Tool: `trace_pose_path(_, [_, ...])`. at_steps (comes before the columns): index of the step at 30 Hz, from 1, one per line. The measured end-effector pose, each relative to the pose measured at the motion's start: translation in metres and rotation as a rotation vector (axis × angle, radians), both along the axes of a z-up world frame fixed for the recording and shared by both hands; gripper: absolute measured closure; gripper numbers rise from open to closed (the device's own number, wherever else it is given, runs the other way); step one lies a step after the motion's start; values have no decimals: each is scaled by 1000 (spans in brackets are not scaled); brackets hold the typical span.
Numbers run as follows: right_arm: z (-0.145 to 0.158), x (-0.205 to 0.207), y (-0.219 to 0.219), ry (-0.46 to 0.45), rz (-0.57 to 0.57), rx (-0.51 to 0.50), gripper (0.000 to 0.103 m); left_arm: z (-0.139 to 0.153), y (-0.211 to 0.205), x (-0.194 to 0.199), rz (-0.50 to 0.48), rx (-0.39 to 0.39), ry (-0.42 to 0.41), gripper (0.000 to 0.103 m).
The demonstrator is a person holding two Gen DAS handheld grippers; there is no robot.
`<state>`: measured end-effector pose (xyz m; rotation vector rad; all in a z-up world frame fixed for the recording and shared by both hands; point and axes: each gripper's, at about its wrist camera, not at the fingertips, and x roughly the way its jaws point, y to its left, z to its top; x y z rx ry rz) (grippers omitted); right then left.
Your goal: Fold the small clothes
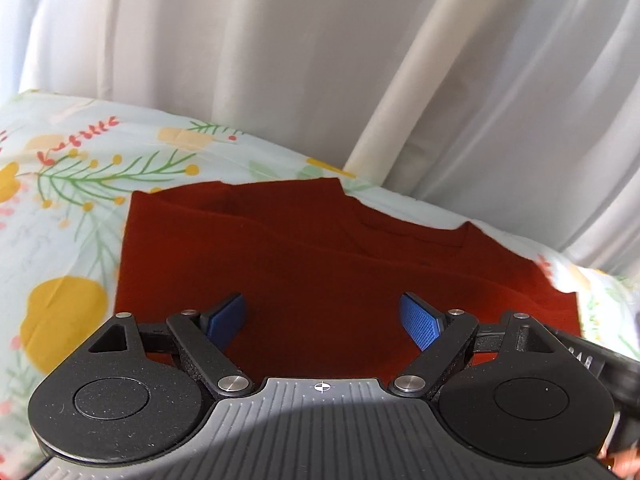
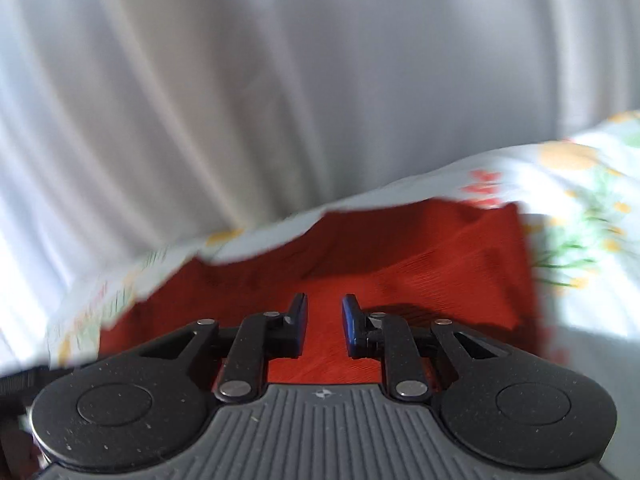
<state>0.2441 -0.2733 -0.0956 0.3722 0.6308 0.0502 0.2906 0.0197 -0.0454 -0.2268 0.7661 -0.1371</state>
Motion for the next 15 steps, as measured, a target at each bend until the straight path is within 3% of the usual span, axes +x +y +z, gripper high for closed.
trace_pose_path(2, [-12, 13, 22, 8, 54, -115, 85, -9, -4, 10, 0, 35, 25, 14])
trace_pose_path(4, [-19, 18, 32, -17, 70, -240, 88, -11, -7, 15, 6, 103, -5, 14])
trace_pose_path(6, [-22, 23, 28, -26, 32, -380, 88, -15, -10, 20, -4, 168, -7, 13])
trace_pose_path(7, [-23, 25, 18, -28, 0, -392, 89, -17, -11, 20, -13, 192, -13, 11])
trace_pose_path(10, [-20, 27, -3, -22, -65, -421, 94, -20, -15, 18, -41, 231, -23, 6])
trace_pose_path(12, [-16, 25, -11, 13, -126, -415, 89, -21, -15, 16, -46, 237, -31, 6])
trace_pose_path(15, [-2, 3, -28, 51, -149, -176, 85, -22, -16, 17, -50, 236, -28, 6])
